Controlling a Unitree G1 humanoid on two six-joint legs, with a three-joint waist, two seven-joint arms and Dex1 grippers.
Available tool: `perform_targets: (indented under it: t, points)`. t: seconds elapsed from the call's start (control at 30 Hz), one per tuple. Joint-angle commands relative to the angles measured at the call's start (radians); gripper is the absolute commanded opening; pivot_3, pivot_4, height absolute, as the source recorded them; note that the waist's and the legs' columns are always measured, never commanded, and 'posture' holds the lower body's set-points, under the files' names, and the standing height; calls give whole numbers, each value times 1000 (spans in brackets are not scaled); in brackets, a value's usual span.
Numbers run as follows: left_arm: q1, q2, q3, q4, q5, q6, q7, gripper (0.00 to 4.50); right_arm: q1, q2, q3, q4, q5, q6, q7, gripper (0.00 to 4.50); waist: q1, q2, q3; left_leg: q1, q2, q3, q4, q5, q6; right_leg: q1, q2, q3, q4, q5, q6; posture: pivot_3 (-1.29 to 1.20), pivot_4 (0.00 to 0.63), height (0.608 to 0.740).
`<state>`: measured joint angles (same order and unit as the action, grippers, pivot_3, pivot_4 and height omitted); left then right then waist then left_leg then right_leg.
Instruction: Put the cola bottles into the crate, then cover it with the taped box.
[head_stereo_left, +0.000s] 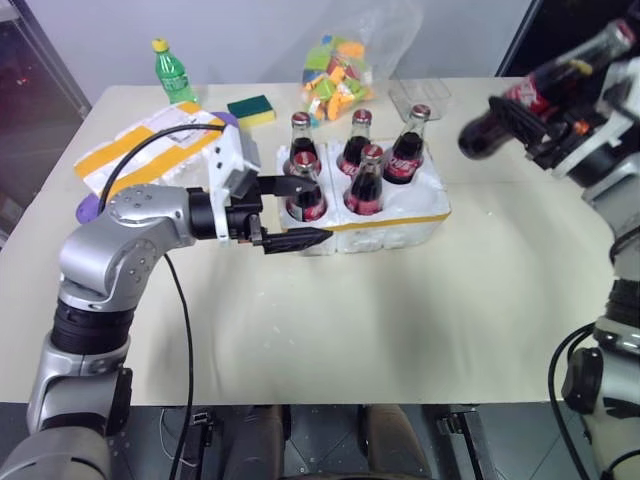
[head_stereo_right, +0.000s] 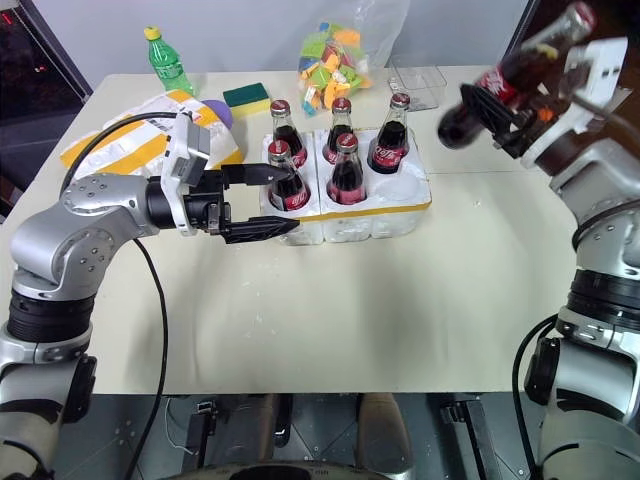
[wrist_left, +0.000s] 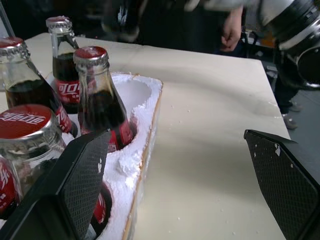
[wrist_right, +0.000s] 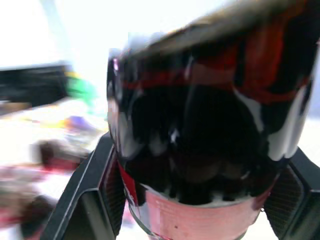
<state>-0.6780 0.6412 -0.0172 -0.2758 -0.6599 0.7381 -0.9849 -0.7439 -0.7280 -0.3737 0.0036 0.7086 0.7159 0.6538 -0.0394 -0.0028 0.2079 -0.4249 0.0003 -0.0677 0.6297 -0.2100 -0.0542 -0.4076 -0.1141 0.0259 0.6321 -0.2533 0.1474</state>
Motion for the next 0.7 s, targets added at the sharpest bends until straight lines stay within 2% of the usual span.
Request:
perform_targets:
  t: [0.03, 0.17, 0.53, 0.6, 0.63, 0.7]
  points:
    - [-8, 1, 23, -23, -17, -2, 8, 4500, 2, -20, 47, -64, 17, 56, 19, 2811, 0, 0, 0, 0, 0, 0, 1, 0, 0, 1, 0, 0, 0, 0, 0, 0, 150, 739]
    - [-14, -1, 18, -18, -14, -6, 9, 4500, 22, -24, 128, -69, -31, 49, 52, 2811, 5, -1, 0, 0, 0, 0, 2, 0, 0, 1, 0, 0, -1, 0, 0, 0, 150, 739]
    - [-11, -1, 18, -21, -8, -9, 13, 4500, 53, 33, 362, 70, -252, -14, 61, 2811, 5, 0, 0, -1, 0, 0, 0, 0, 0, -1, 0, 0, 0, 0, 0, 0, 150, 739]
    - [-5, 7, 13, -25, 4, -15, 11, 4500, 35, 48, 376, 113, -285, -23, 43, 3890, 5, -1, 0, -1, 0, 0, 0, 0, 0, -1, 0, 0, -1, 0, 0, 0, 150, 739]
    - [0, 11, 11, -26, 10, -19, 10, 4500, 30, 52, 382, 124, -304, -33, 38, 4288, 4, -2, -1, -1, 0, 0, 1, 0, 0, 0, 0, 0, -1, 0, 0, 0, 150, 739]
    - [12, 26, 13, -32, 23, -27, 9, 4500, 27, 48, 372, 116, -314, -37, 37, 4426, 1, -3, -1, 1, 0, 0, 1, 0, 0, 1, 0, 0, 0, 0, 0, 0, 150, 739]
